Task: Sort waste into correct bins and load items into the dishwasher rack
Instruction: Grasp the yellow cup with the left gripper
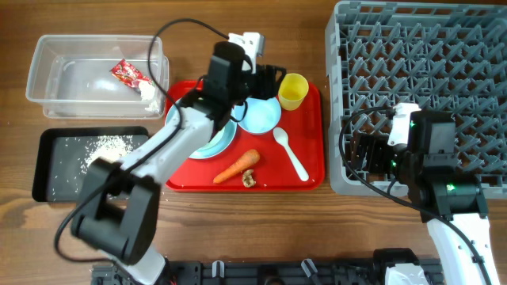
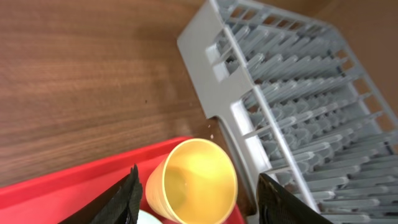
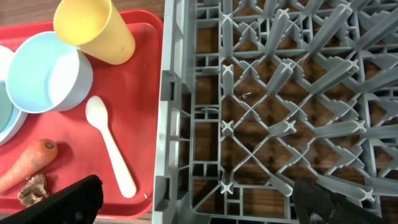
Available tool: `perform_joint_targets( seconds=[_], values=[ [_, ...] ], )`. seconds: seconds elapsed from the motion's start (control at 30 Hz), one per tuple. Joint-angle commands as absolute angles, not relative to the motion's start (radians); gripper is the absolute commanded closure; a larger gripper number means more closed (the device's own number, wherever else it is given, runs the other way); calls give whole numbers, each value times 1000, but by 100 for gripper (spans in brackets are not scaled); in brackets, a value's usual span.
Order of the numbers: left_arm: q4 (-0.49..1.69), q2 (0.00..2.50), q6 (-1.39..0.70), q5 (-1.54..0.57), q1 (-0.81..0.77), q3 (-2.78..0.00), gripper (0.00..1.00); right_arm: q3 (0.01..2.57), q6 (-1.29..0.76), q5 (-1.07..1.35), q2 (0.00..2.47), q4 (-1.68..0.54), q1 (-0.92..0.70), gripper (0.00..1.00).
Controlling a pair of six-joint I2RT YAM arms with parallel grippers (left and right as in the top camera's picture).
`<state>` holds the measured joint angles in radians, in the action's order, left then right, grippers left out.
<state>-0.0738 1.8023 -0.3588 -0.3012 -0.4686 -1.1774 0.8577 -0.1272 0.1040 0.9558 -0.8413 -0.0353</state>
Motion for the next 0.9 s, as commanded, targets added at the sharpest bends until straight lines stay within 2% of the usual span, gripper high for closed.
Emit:
perform_joint_targets(
  seconds=[0.0,0.17,0.5,0.6,0.67,0.77,0.87],
  values=[
    [-113,1858,-374,-306,-481,-1184,40,883,-134,102,957,-841,-40,0],
    [-146,1914,-371,-282,-498,-1184,46,883,-134,102,957,-842,-40,0],
    [-146,1983,-371,-249,-518,-1184,49,883,-134,102,957,-847,-40,0],
    [-126,1983,-371,-244,-520,-1184,67,883,-134,102,957,-847,-40,0],
    [-87,1985,-371,-222,-520,-1184,69,883,-134,102,957,-847,-40,0],
    [-86,1985,-371,-223,-520,-1184,81,883,-134,102,957,-847,-40,0],
    [-85,1984,-371,-223,-520,-1184,88,883,-134,102,957,-848,-40,0]
  ],
)
